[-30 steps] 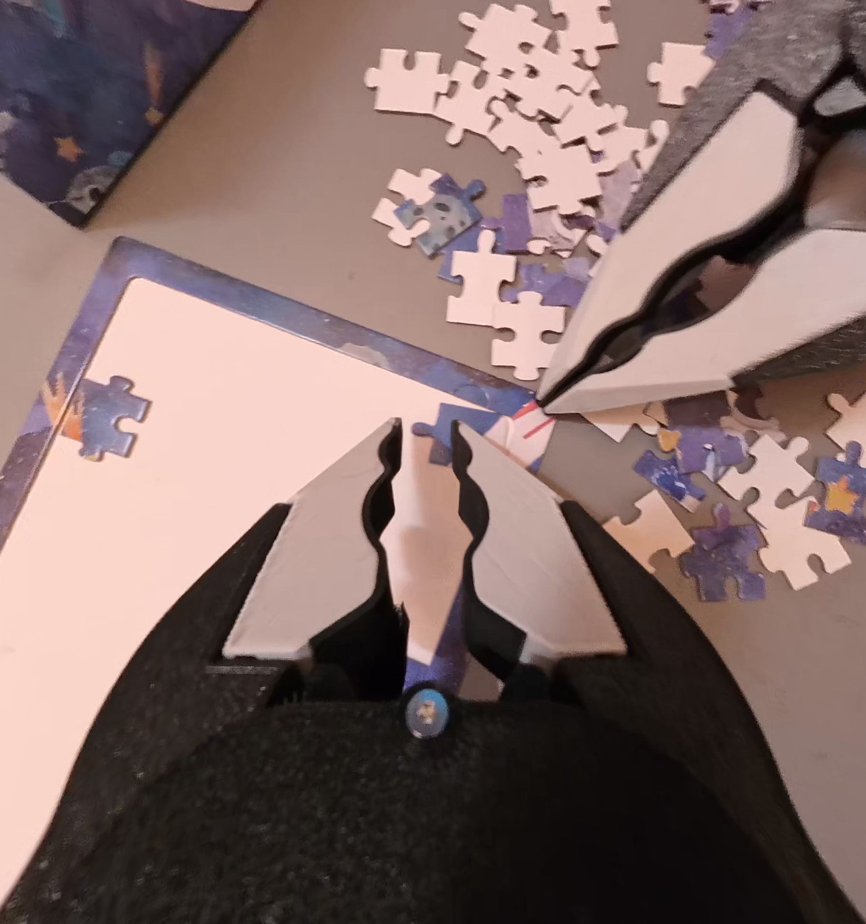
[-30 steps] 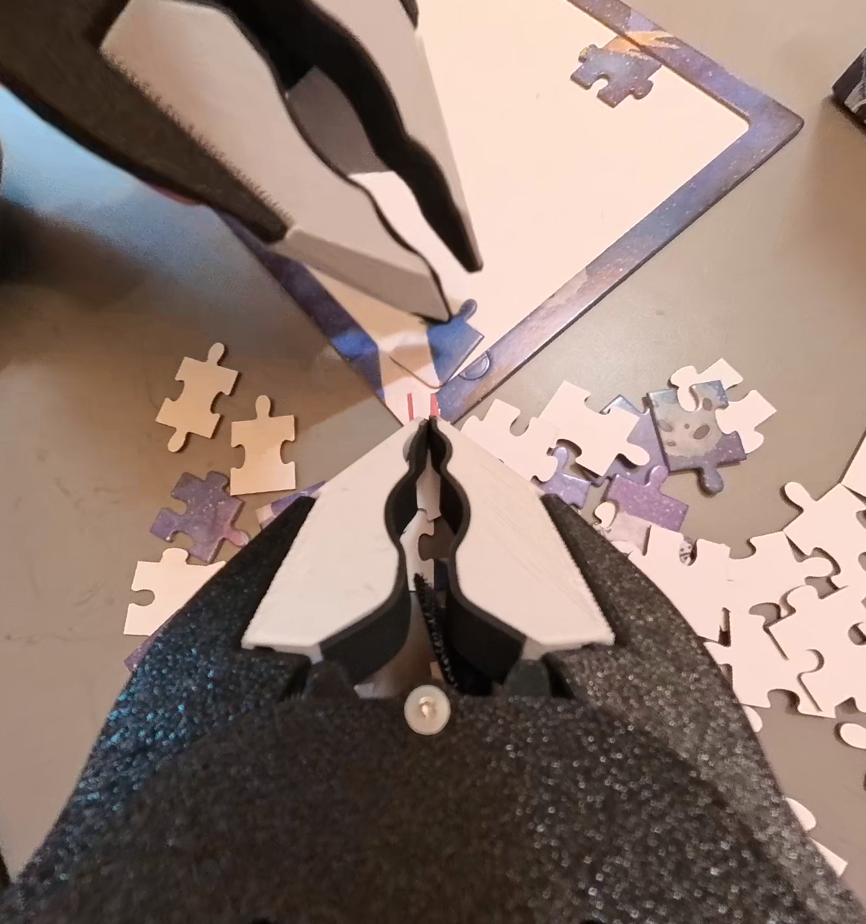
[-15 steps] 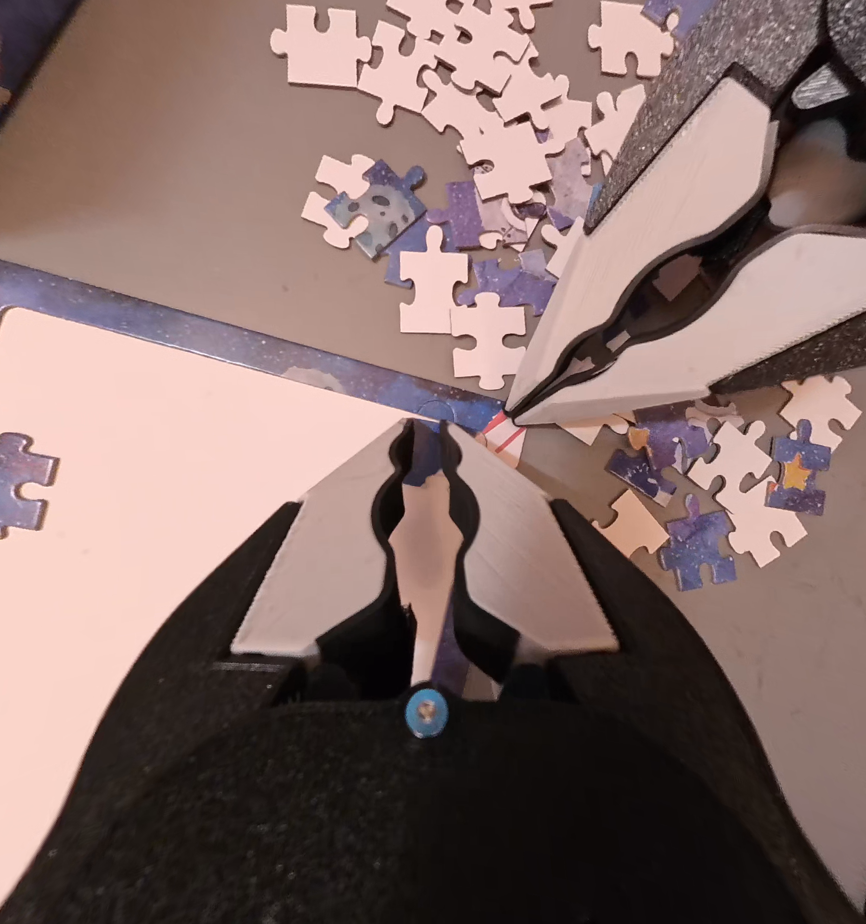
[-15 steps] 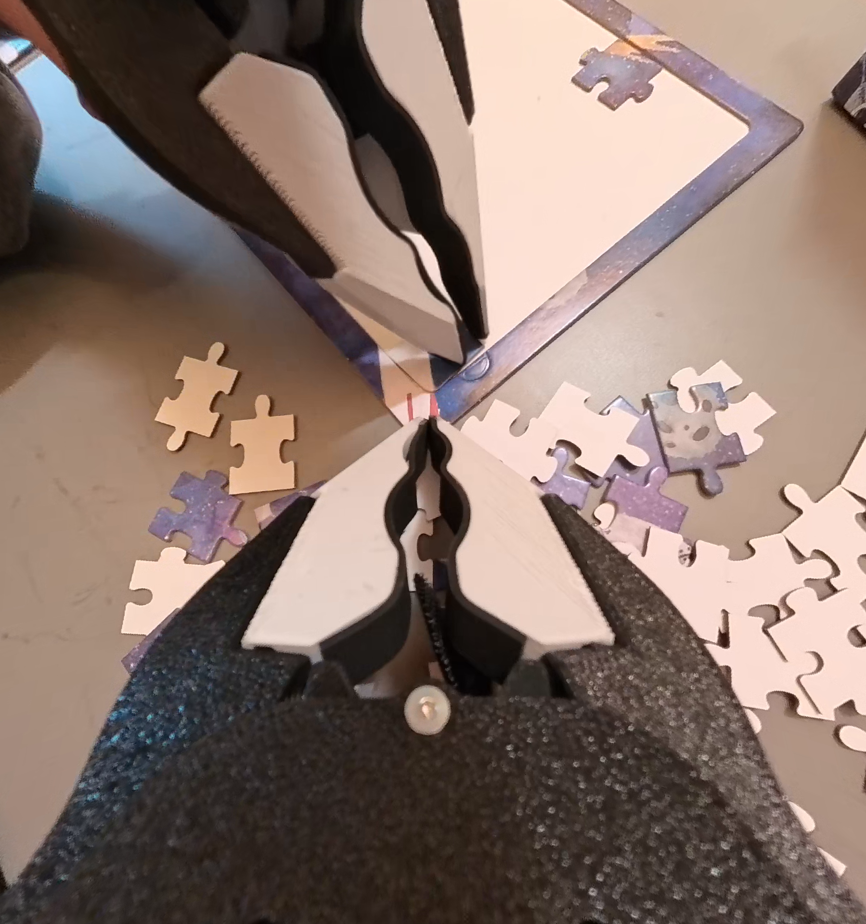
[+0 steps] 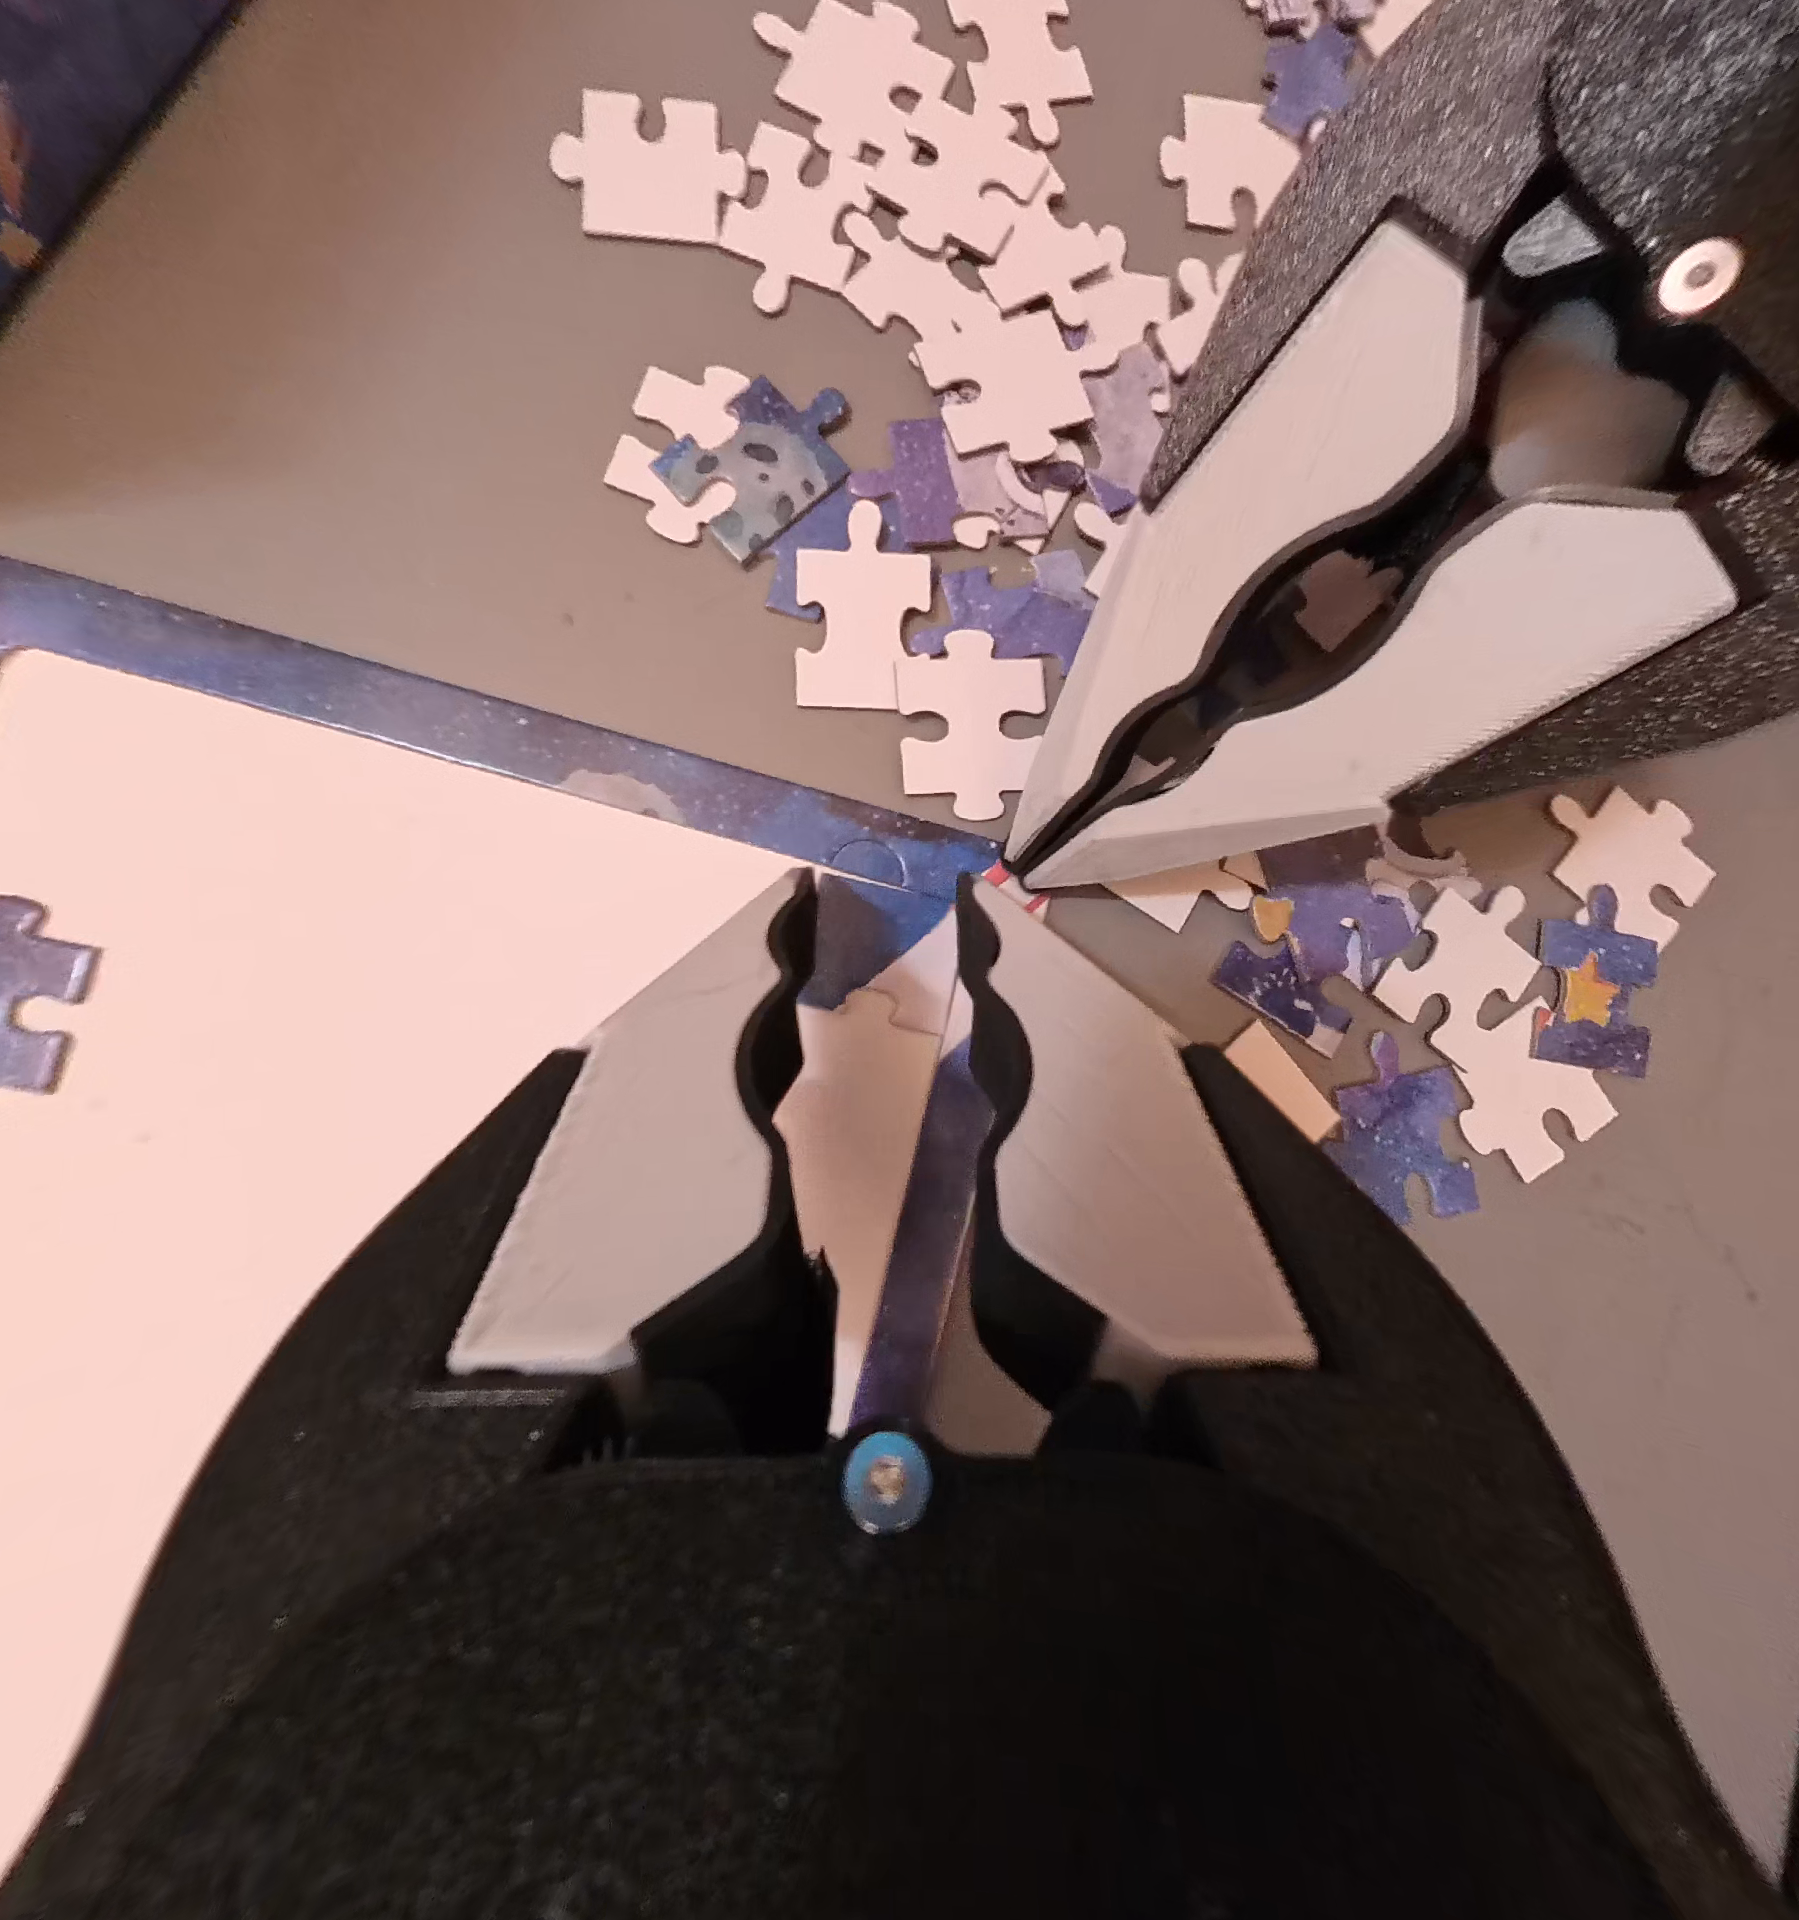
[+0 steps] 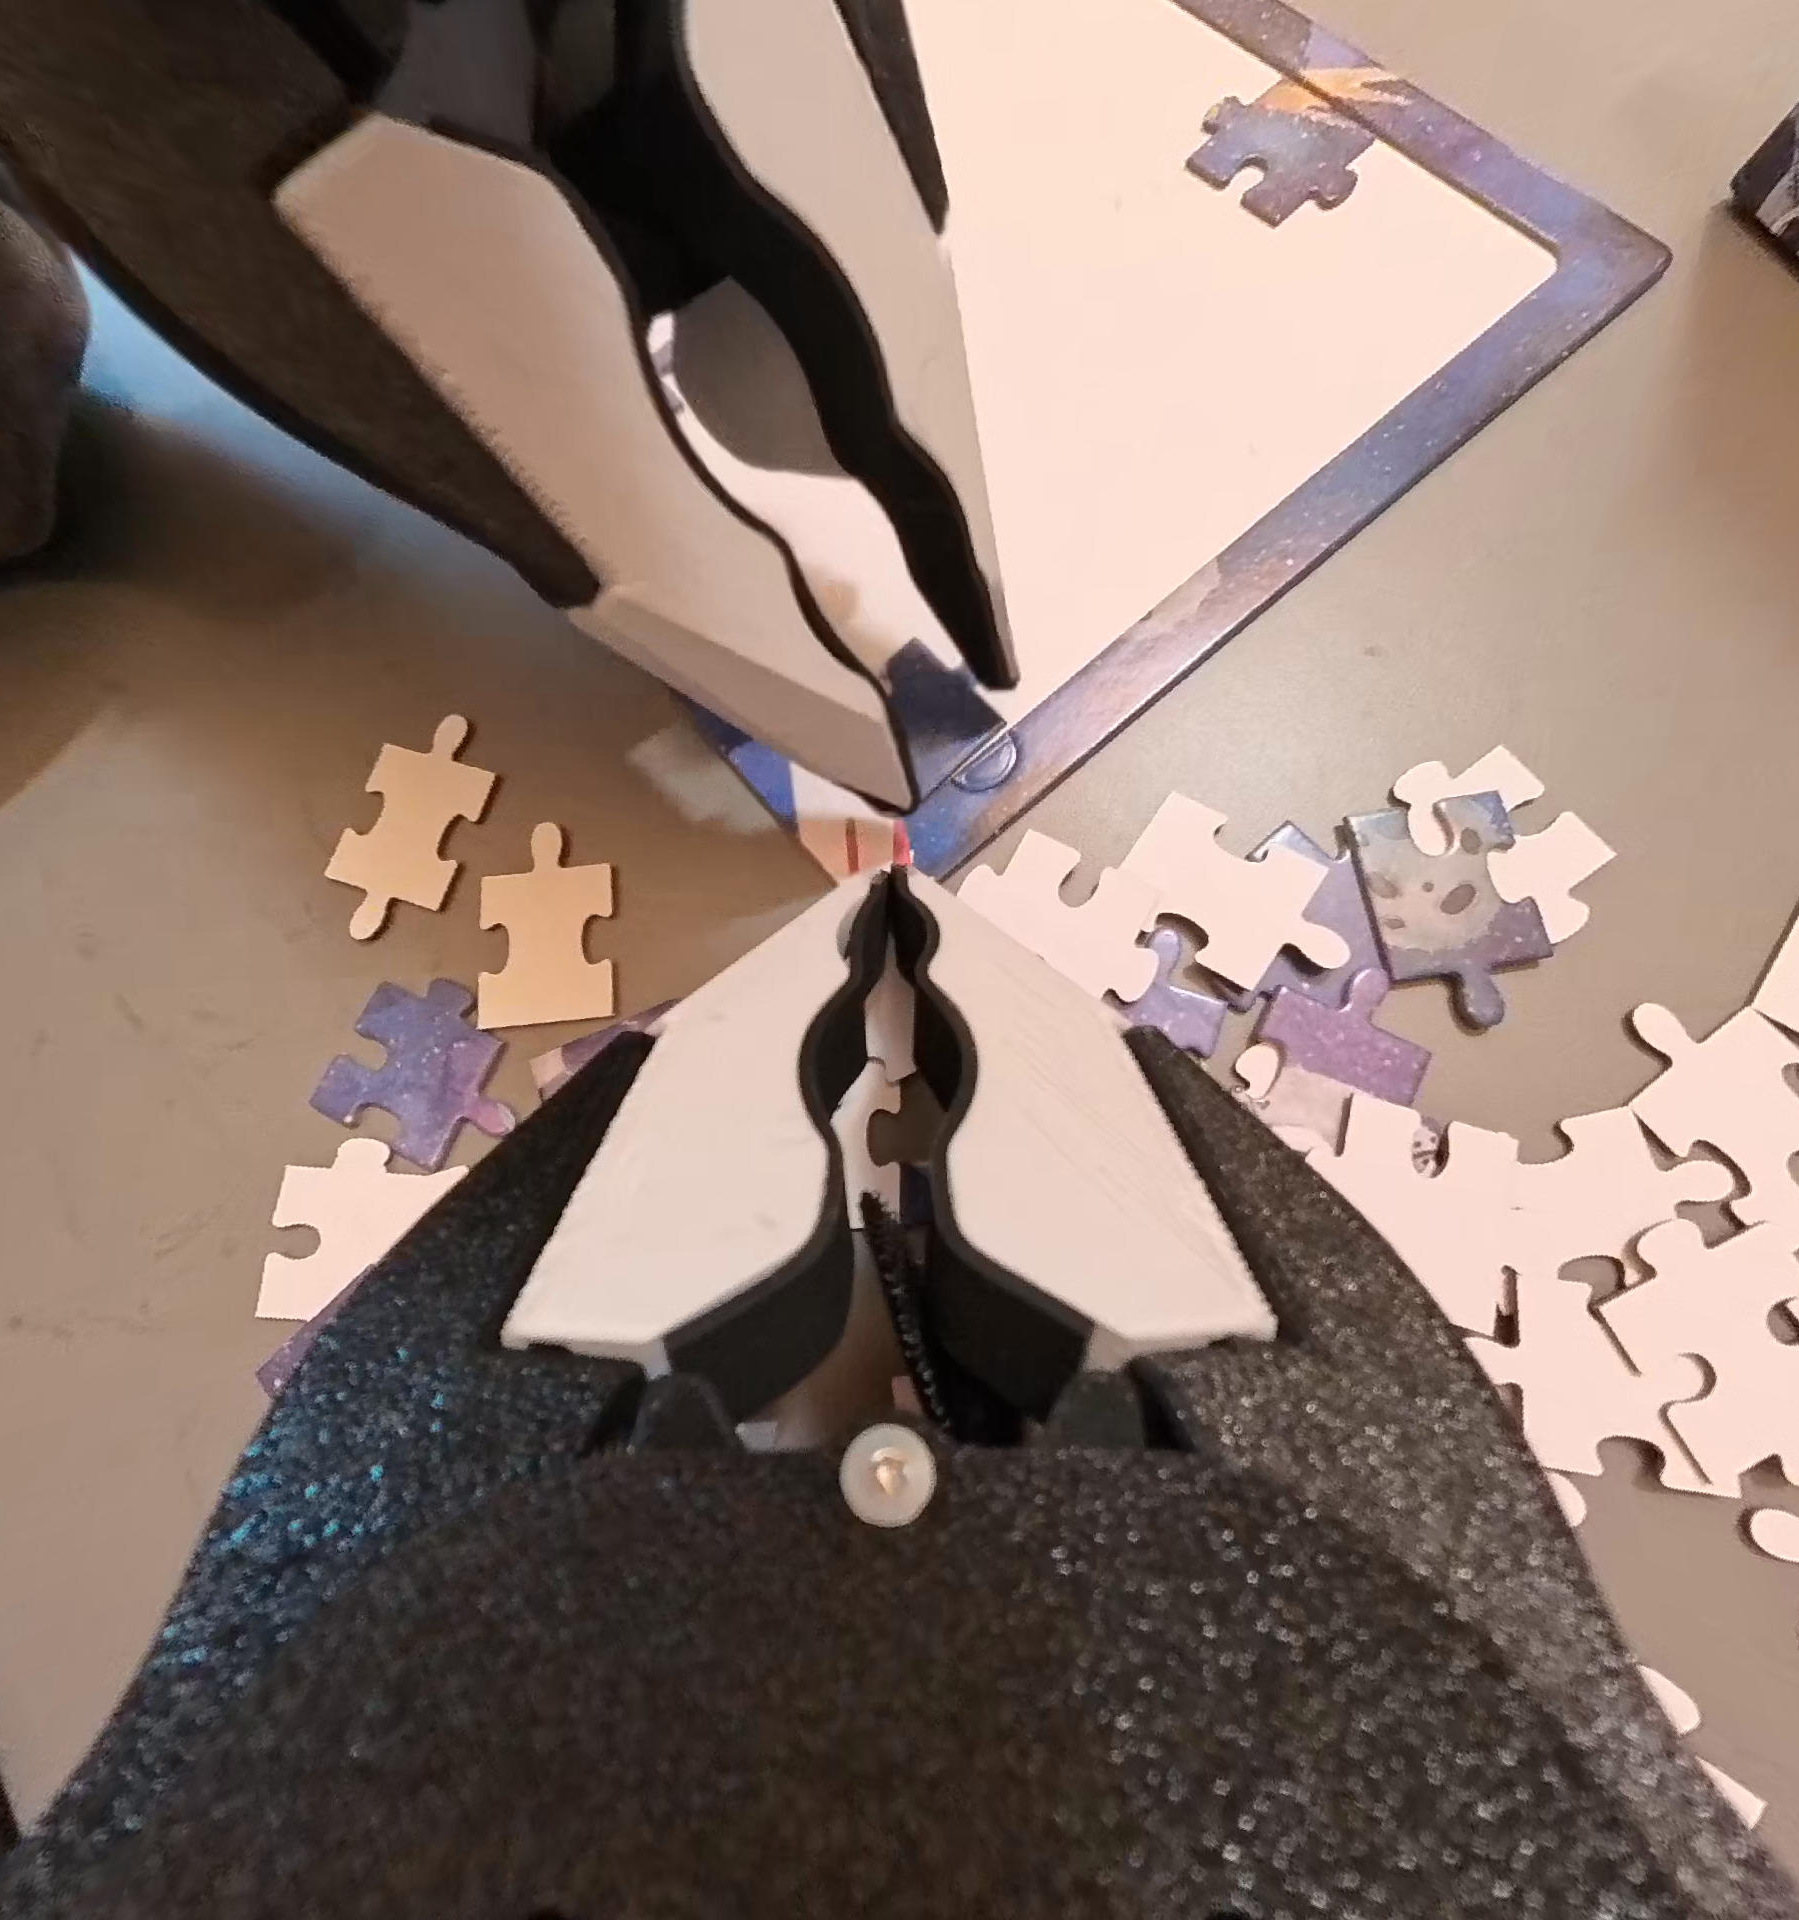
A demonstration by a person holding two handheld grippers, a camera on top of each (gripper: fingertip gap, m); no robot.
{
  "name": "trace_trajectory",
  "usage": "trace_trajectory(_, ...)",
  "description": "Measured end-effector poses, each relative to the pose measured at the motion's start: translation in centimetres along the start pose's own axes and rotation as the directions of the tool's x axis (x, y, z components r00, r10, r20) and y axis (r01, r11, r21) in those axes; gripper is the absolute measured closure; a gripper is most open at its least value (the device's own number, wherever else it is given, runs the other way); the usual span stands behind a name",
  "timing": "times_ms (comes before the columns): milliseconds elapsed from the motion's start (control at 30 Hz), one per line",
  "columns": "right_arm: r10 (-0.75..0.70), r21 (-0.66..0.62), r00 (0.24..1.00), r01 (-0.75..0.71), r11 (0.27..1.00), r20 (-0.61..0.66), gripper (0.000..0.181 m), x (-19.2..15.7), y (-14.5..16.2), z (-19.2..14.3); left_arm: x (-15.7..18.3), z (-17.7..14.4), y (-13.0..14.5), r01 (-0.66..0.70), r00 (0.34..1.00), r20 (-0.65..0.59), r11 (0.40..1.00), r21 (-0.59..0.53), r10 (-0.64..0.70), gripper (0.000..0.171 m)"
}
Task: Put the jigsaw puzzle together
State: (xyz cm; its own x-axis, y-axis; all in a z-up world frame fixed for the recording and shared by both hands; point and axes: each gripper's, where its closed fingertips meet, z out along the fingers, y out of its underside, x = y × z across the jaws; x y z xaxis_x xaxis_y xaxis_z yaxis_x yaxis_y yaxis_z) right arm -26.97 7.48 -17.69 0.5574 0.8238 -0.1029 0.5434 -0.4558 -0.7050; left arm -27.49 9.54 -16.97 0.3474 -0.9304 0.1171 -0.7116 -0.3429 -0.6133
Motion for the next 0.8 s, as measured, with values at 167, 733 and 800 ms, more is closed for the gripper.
trace_trajectory(167, -0.012, -0.001, 1.0, 0.012, 1.0, -0.016, 0.181, -0.1, -0.2, 0.1, 0.7, -3.9, 0.0, -0.019, 0.996, 0.086, 0.999, 0.03, 0.016, 0.144)
trace_trajectory(733, -0.11, 0.131, 0.943, 0.158, 0.979, -0.314, 0.173, 3.6, -0.4, -14.3, 3.3, -15.9, 10.2, 0.16, 0.633, 0.536, 0.772, 0.616, -0.559, 0.137)
trace_trajectory(800, -0.042, 0.098, 0.93, 0.083, 0.992, -0.365, 0.17, 5.1, 2.7, -18.2, 3.1, -16.4, 10.4, 0.128, 0.617, 0.566, 0.78, 0.613, -0.547, 0.137)
